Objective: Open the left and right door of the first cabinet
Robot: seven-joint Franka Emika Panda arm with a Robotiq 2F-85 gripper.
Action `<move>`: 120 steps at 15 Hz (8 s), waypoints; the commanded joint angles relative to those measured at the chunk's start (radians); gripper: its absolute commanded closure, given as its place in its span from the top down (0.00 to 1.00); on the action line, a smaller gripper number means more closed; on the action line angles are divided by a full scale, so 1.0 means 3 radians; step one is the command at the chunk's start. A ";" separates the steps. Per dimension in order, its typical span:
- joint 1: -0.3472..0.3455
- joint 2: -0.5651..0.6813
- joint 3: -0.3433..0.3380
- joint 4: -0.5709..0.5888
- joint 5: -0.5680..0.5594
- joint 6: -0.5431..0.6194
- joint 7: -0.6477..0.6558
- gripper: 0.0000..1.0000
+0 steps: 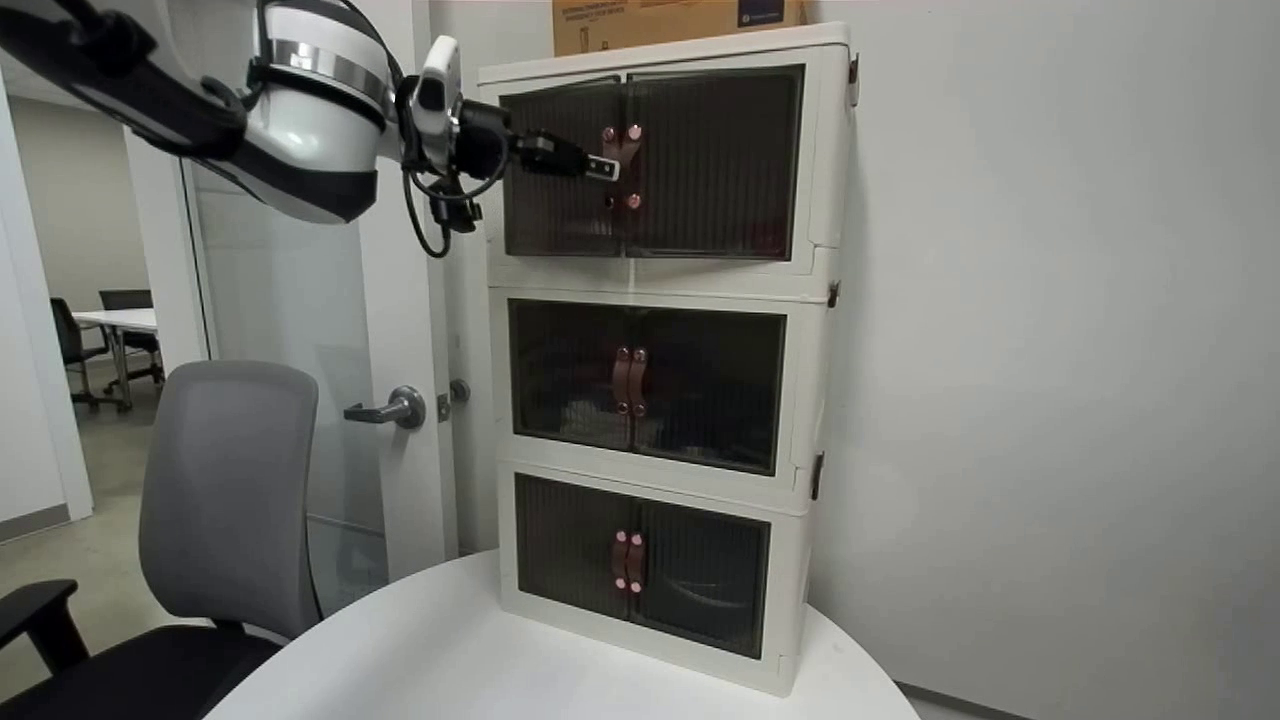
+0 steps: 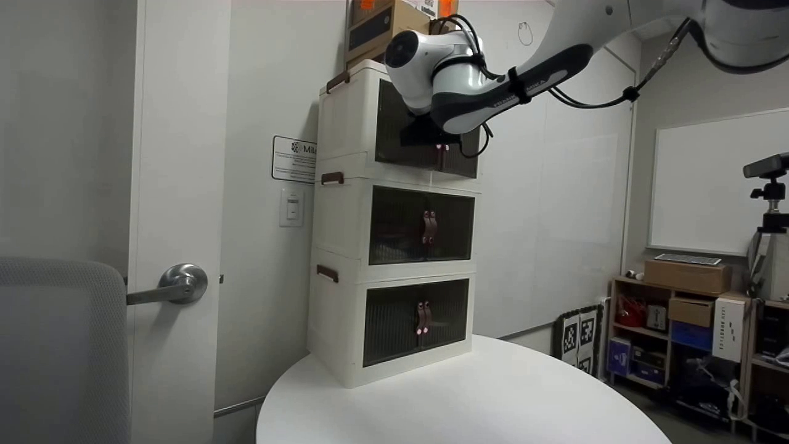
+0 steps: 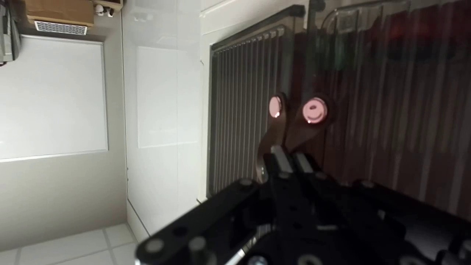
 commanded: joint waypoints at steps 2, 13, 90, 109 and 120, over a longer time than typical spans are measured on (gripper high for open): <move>0.0108 -0.0715 0.0038 -0.0904 0.0499 -0.0117 -0.0083 0.01; 0.0302 -0.2011 0.0313 -0.2273 0.1212 0.0066 -0.0122 0.01; 0.0218 -0.0741 0.0054 -0.0154 0.1226 -0.1224 -0.0537 1.00; -0.0285 -0.1106 0.0164 -0.0293 0.2582 -0.0086 -0.3477 1.00; -0.0421 -0.1136 0.0164 -0.0144 0.3956 -0.0497 -0.5528 1.00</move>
